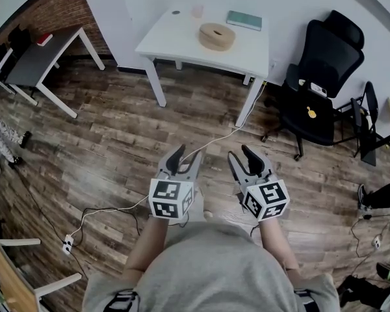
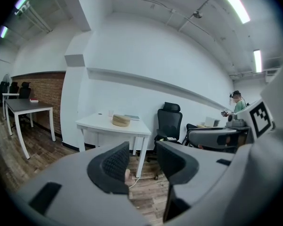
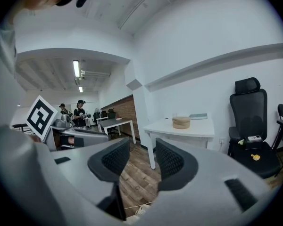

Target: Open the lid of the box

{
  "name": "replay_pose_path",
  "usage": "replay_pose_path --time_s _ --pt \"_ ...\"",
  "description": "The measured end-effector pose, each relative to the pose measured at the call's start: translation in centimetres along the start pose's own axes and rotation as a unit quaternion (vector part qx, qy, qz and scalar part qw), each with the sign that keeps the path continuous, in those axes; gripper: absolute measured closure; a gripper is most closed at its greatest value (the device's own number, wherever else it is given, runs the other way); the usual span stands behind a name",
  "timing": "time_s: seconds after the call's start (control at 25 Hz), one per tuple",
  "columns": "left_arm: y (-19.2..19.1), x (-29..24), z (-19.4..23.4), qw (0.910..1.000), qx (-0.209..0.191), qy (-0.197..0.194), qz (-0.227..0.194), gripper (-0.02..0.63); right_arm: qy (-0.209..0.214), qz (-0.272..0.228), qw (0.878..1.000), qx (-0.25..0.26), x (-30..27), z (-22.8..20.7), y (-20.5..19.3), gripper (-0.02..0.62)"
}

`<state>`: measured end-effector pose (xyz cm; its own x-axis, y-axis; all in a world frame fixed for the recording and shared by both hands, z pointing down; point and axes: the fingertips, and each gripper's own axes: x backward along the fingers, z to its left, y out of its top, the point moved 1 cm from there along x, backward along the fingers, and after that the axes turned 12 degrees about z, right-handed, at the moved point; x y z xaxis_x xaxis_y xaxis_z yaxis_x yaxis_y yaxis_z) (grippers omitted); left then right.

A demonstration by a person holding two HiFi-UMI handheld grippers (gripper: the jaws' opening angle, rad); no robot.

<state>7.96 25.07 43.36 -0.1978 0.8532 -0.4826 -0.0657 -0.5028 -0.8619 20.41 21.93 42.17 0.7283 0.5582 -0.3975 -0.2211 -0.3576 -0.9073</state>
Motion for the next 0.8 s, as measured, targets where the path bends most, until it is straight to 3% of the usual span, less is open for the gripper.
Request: replay_pose_path --time_s 0.8 --pt "9.2 -12.5 10.3 0.9998 -0.010 -0.019 0.005 0.411 -0.020 0.012 1.000 0.007 -14.8 -6.9 8.0 0.399"
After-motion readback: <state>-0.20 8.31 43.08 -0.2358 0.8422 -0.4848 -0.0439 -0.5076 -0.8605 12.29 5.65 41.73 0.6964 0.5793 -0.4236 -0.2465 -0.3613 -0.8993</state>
